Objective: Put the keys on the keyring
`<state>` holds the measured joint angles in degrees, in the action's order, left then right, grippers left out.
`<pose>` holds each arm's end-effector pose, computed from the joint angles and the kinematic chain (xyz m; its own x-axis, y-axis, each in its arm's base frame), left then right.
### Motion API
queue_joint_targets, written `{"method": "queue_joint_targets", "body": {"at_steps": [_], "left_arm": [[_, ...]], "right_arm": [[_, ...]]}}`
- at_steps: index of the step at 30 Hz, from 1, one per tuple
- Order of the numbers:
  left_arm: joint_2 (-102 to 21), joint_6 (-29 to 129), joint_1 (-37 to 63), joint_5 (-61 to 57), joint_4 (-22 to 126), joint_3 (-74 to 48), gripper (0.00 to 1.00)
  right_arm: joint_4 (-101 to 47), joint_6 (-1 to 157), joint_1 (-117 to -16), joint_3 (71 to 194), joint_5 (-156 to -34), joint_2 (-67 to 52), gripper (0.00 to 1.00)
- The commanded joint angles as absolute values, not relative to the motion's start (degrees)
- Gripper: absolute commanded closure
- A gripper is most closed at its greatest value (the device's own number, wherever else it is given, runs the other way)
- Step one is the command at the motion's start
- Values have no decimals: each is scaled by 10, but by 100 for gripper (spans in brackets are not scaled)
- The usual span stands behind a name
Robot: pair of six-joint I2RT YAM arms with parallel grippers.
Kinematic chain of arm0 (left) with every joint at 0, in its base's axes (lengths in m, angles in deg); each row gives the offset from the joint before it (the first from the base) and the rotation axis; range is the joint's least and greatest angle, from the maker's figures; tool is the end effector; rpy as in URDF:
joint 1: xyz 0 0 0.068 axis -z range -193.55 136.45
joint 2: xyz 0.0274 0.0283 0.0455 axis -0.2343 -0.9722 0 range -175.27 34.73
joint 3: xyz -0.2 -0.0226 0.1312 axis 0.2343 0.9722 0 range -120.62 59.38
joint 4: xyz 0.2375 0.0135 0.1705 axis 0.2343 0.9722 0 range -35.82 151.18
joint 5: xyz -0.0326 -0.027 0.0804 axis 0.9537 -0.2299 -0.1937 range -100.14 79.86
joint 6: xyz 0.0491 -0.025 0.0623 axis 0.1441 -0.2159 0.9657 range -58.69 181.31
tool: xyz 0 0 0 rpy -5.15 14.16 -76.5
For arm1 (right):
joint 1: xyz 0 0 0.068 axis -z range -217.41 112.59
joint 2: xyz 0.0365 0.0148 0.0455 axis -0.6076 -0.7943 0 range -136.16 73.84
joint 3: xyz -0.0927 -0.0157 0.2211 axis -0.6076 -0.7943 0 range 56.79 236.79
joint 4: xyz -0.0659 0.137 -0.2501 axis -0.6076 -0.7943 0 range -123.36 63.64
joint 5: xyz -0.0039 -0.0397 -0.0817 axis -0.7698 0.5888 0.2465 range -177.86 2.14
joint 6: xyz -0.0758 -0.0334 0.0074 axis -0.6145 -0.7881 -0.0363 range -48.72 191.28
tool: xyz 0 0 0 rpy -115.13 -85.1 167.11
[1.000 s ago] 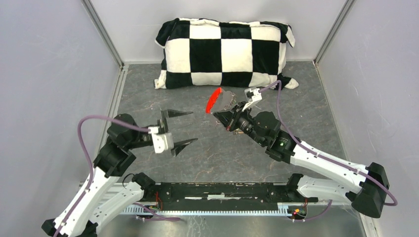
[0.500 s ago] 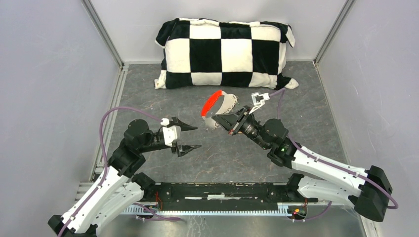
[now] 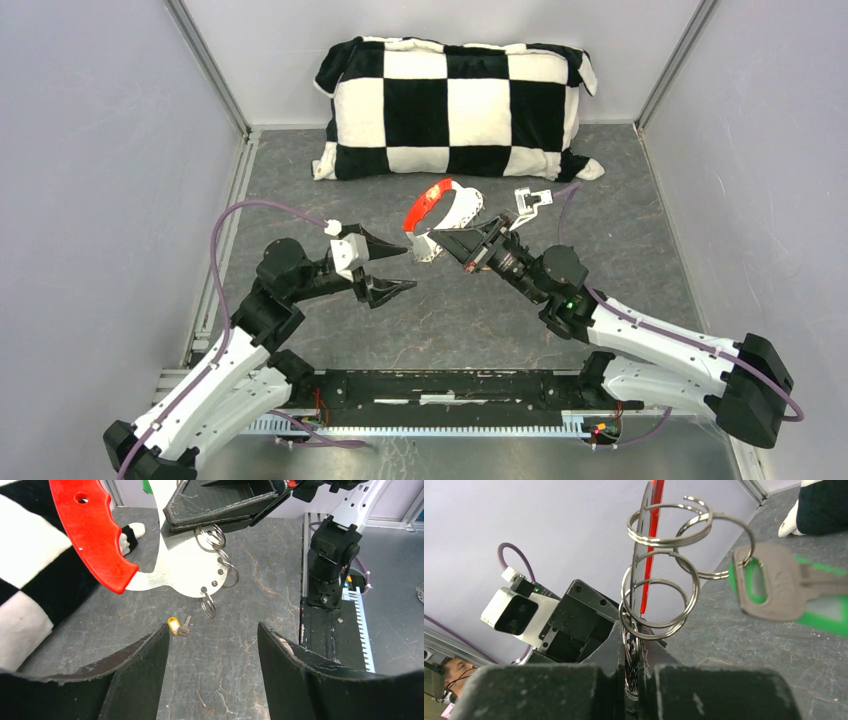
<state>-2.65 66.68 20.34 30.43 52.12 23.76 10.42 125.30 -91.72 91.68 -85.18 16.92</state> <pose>0.1779 -0.1764 0.3054 0.0944 0.0222 -0.9953 0.9588 0.2670 0.0969 0.1874 0.2549 0.2950 -0.5479 0.6227 -0.5586 -0.5813 0.1968 0.7895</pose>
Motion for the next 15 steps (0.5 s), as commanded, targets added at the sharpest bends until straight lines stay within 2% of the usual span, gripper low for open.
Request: {"method": "queue_joint_targets", "body": {"at_steps": [1, 15], "left_arm": [[-42, 636, 204, 312, 470, 243, 30], [-66, 615, 205, 310, 429, 246, 41]], "right_arm": [[153, 1263, -916, 920, -864, 164, 100], [160, 1268, -916, 916, -866, 155, 100]]}}
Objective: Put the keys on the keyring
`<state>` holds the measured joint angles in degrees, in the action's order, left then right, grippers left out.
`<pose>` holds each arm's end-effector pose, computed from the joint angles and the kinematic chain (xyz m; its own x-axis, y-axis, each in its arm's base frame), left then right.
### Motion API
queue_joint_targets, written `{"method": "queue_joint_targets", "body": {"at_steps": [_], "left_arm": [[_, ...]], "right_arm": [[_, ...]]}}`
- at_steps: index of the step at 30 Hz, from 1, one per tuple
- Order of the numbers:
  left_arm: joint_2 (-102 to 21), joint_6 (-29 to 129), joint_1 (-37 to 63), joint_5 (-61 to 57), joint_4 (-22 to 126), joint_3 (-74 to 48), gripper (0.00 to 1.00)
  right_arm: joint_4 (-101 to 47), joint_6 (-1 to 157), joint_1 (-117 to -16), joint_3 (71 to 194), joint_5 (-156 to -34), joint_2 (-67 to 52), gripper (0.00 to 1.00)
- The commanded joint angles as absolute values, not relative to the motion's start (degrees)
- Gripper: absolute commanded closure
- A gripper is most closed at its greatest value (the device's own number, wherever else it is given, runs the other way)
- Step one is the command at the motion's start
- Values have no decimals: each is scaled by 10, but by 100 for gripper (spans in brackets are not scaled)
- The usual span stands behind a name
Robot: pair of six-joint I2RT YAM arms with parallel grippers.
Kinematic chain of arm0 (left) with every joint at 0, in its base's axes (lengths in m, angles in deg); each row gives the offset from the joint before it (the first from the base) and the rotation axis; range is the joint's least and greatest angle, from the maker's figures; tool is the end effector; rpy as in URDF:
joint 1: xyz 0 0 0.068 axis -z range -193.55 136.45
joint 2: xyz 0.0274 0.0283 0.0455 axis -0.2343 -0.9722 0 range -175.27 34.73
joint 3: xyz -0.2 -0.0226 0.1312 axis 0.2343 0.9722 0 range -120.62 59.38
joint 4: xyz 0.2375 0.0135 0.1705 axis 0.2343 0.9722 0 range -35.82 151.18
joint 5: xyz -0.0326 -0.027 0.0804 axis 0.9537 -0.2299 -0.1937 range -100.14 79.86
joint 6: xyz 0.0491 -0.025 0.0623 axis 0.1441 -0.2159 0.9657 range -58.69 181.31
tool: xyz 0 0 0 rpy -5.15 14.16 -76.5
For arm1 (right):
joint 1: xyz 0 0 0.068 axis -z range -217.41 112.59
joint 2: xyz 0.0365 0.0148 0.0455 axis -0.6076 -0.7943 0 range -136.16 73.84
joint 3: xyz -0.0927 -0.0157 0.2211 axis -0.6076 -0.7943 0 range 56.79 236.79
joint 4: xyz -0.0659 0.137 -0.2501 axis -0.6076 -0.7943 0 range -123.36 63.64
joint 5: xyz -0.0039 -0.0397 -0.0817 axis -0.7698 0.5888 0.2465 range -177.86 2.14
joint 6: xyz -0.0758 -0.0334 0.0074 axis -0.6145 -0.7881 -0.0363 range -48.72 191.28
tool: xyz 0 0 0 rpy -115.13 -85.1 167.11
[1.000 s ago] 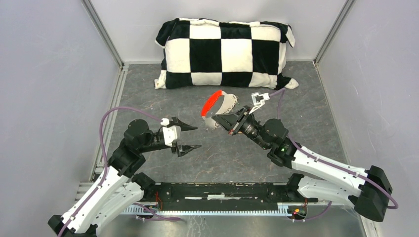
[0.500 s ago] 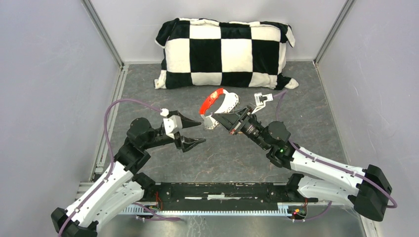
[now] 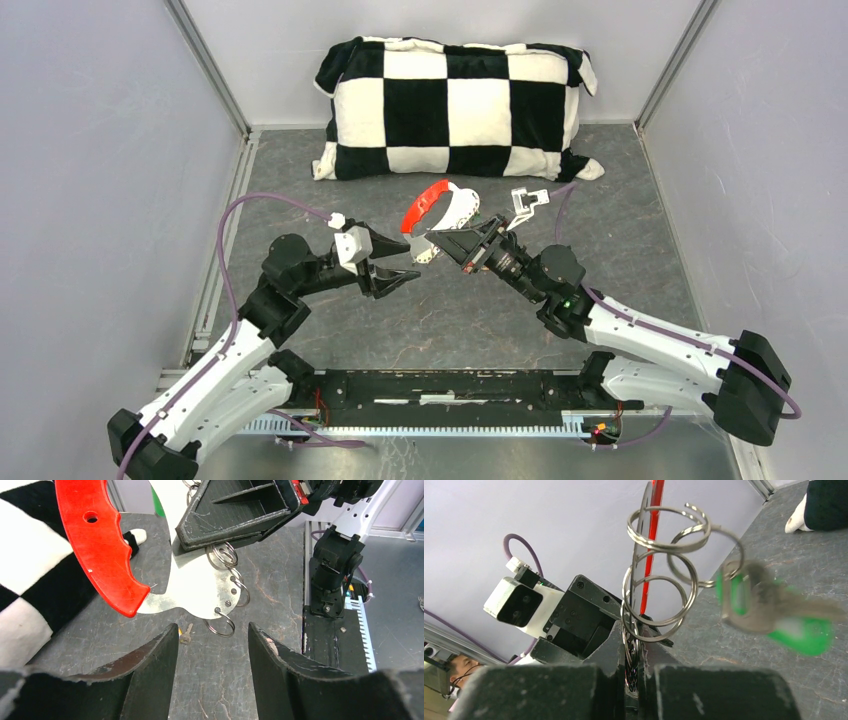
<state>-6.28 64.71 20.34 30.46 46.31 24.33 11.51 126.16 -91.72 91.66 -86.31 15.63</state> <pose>0.1880 -0.1832 0.2996 0.0847 -0.0027 -0.9964 0.9600 0.2682 0.0808 0.1882 0.2585 0.2908 -0.5674 0.6115 -0.5514 -0.5780 0.1812 0.7957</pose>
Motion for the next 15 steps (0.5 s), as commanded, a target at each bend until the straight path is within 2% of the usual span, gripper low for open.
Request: {"method": "queue_joint_targets", "body": {"at_steps": [1, 11, 13, 15], "left_arm": [[-66, 615, 204, 311, 428, 249, 41], [-71, 615, 204, 295, 407, 255, 44], [-73, 615, 204, 290, 403, 255, 48], [-70, 619, 205, 289, 406, 255, 57]], "right_arm": [[161, 1269, -916, 916, -866, 154, 100], [163, 1270, -919, 917, -864, 150, 100], [163, 1271, -920, 915, -862, 150, 100], [163, 1271, -921, 913, -857, 152, 100]]}}
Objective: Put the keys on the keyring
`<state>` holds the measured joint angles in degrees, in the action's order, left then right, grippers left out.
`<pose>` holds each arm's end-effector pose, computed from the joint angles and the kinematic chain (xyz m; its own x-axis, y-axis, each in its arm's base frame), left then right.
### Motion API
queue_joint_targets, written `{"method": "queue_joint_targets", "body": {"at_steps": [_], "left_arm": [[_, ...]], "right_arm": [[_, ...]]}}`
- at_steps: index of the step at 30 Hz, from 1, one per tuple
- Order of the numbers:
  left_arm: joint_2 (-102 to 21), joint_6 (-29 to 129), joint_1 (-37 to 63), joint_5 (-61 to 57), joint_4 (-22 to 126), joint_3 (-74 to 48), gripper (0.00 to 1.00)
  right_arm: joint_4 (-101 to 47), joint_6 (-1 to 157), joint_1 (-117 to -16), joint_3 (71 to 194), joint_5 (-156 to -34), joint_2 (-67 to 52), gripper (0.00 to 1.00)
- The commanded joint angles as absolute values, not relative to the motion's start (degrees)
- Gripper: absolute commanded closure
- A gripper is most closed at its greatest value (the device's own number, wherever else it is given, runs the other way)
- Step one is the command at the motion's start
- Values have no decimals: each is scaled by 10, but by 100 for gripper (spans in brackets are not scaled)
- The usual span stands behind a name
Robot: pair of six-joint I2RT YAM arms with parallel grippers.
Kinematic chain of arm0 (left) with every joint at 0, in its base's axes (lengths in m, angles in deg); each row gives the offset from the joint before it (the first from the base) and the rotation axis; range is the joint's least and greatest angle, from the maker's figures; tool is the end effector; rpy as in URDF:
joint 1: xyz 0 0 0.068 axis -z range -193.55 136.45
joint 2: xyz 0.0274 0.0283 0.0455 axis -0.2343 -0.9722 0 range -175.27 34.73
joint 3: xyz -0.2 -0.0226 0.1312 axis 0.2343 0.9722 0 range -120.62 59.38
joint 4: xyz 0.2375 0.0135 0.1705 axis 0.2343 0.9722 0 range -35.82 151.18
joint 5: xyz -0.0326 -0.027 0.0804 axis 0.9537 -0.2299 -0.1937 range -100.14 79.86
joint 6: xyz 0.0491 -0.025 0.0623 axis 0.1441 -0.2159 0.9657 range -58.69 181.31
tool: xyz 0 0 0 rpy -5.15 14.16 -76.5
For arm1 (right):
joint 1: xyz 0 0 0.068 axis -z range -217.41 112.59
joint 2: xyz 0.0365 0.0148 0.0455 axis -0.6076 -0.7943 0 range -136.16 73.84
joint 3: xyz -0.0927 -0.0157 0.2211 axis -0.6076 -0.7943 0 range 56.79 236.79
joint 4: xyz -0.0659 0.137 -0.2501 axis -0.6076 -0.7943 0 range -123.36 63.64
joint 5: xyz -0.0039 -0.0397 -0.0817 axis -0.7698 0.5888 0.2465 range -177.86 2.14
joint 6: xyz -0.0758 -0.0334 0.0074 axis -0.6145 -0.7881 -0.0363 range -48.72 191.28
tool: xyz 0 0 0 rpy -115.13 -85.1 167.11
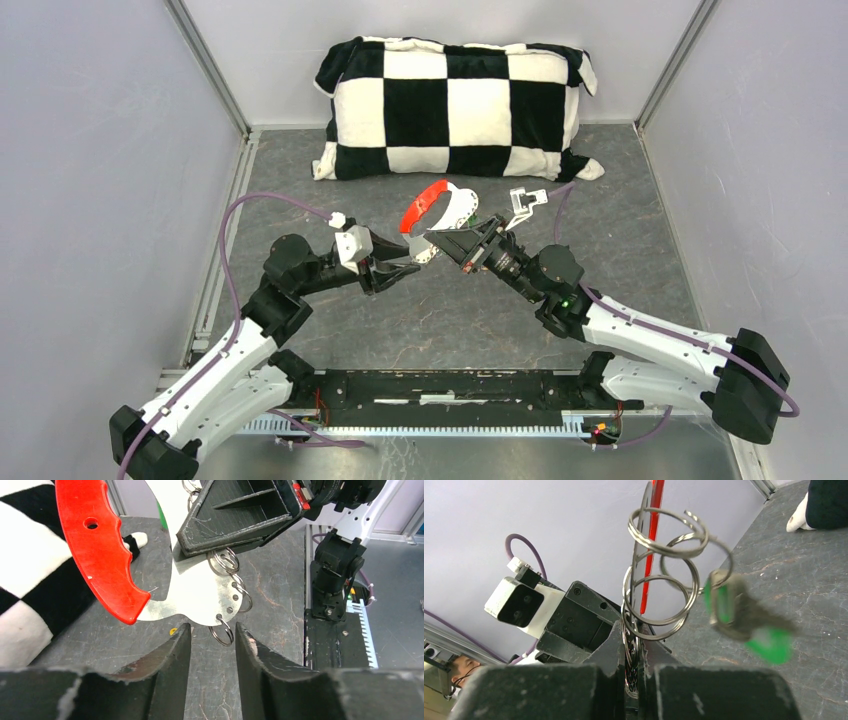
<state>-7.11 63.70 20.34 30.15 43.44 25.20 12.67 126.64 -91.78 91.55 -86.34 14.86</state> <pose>0.1907 -0.1847 0.2964 0.0846 -0.0185 -0.9962 0.9587 0.2741 0.0763 0.1888 0.2600 0.2888 -0.5715 0.6143 -0.5441 -0.5759 0.1721 0.7992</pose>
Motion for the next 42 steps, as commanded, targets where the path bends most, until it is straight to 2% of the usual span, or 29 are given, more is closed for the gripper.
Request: {"method": "queue_joint_targets", "body": {"at_steps": [1, 4, 8, 12, 16, 21, 24, 27, 29, 33, 35, 40, 42], "left_arm": [[-68, 624, 204, 289, 411, 256, 62], [-58, 638, 204, 290, 426, 258, 71], [-50, 646, 204, 295, 436, 261, 74], [-43, 651, 204, 296, 444, 261, 73], [-36, 657, 204, 302, 450, 266, 66], [-38, 660, 204, 304, 446, 266, 66], [-39, 664, 204, 298, 439, 264, 76], [-38, 687, 204, 297, 438, 260, 95], [-33, 719, 205, 297, 447, 255, 98], [-18, 810, 205, 288, 493, 242, 98], [-14, 847, 204, 272, 517, 229, 98], [-33, 914, 204, 238, 566, 188, 98], [-48, 931, 204, 234, 587, 170, 98]], "right_arm": [[163, 1271, -921, 912, -856, 153, 100], [164, 1271, -921, 911, -850, 156, 100], [166, 1274, -922, 912, -850, 152, 100], [166, 1274, -923, 912, -850, 154, 100], [166, 1274, -923, 913, -848, 155, 100], [166, 1275, -924, 917, -850, 151, 100], [166, 1277, -925, 917, -852, 149, 100], [165, 1280, -924, 914, -850, 150, 100], [155, 1284, -924, 911, -845, 153, 99], [131, 1296, -924, 899, -827, 165, 84], [113, 1297, -924, 896, -823, 172, 70], [53, 1277, -924, 893, -837, 191, 46], [13, 1265, -925, 891, -842, 206, 29]]}}
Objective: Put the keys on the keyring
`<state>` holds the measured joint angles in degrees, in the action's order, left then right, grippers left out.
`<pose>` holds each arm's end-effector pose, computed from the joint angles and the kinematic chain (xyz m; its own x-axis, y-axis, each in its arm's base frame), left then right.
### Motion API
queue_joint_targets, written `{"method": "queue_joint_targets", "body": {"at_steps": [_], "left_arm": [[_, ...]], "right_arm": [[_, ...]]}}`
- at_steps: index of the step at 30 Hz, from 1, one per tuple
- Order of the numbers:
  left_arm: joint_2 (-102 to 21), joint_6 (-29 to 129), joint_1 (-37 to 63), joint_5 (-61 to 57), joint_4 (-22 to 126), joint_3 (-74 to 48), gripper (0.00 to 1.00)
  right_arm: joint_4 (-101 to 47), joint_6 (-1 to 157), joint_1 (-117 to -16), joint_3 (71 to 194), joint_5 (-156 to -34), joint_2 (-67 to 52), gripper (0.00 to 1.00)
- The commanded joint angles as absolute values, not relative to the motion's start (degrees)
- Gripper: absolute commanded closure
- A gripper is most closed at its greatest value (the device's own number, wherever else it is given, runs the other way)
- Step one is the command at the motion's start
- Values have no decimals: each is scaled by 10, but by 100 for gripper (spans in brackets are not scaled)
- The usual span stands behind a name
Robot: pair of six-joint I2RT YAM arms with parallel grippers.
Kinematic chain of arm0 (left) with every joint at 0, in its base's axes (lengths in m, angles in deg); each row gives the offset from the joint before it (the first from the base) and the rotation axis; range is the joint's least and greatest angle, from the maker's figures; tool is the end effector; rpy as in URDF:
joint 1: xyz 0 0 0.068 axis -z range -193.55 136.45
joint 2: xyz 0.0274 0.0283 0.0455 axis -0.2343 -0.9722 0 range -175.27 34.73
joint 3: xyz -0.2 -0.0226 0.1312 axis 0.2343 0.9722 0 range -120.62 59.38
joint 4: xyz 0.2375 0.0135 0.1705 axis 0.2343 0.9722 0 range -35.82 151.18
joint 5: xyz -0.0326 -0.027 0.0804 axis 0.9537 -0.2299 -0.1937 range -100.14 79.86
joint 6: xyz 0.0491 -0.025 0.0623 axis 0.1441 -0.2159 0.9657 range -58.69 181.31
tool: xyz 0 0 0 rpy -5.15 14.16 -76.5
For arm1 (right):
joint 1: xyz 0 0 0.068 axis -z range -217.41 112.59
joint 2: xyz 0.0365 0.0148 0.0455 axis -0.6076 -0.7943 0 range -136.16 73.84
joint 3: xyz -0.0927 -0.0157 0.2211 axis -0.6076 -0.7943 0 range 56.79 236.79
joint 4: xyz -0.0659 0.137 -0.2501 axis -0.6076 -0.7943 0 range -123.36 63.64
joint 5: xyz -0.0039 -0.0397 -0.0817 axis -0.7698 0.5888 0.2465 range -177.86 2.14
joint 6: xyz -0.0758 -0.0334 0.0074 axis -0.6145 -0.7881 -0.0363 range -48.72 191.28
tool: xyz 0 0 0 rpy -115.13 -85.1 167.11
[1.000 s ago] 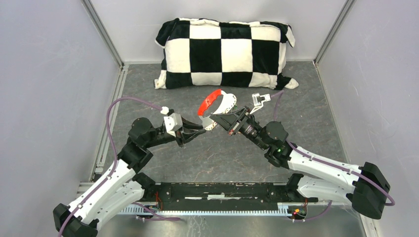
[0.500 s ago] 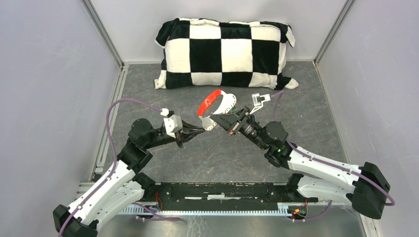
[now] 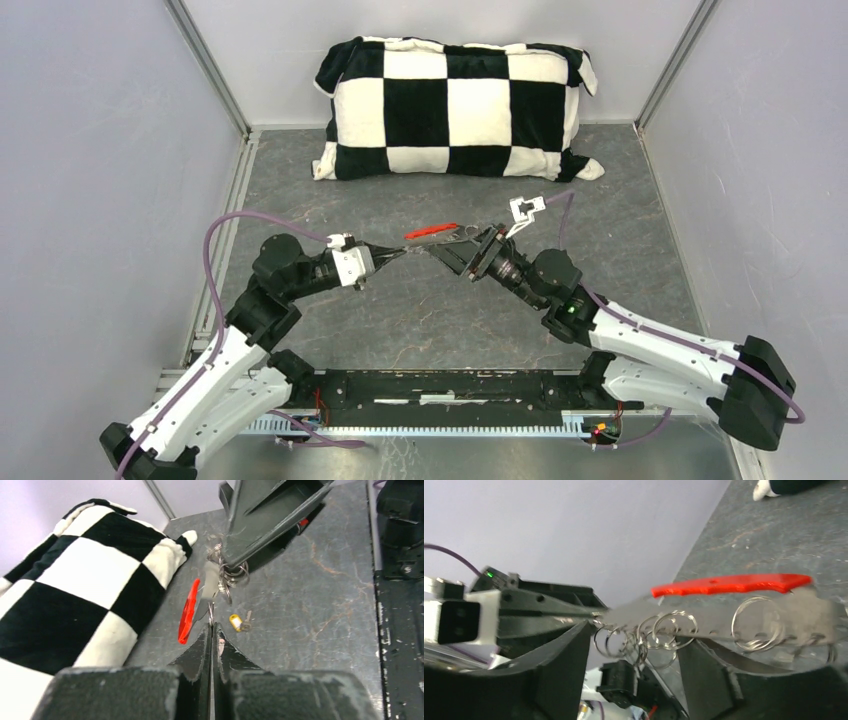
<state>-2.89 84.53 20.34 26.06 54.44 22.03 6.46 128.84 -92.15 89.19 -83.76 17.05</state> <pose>0.1825 -0.1743 0.3115 0.3636 0.1390 -0.9211 0.8671 0.3109 0.3892 0.1872 0.2556 0.2673 -0.6075 0.5988 -0.5219 -0.4864 0.2390 0.8404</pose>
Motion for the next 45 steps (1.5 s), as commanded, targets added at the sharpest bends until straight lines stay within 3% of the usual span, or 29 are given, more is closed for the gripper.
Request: {"method": "queue_joint_targets", "body": {"at_steps": [1, 2, 18, 24, 31, 40, 45], "left_arm": [[-54, 938, 204, 233, 596, 162, 98], [-61, 947, 204, 234, 605, 154, 98], [-182, 1168, 204, 336, 951, -30, 98], [-179, 1154, 204, 335, 928, -31, 98], [-181, 1313, 204, 430, 1096, -49, 98], [-164, 1347, 204, 470, 1143, -19, 98], [-186, 1321, 204, 452, 1144, -16, 98]], "right_arm": [[-9, 1258, -924, 888, -848, 214, 7], [-33, 1248, -925, 887, -852, 223, 2], [-329, 887, -929, 914, -1149, 266, 2], [-368, 804, -946, 963, -1082, 242, 2], [-208, 705, -946, 979, -958, 267, 2], [-170, 555, -947, 1050, -1119, 160, 2], [-152, 549, -952, 1062, -1149, 138, 14]]}}
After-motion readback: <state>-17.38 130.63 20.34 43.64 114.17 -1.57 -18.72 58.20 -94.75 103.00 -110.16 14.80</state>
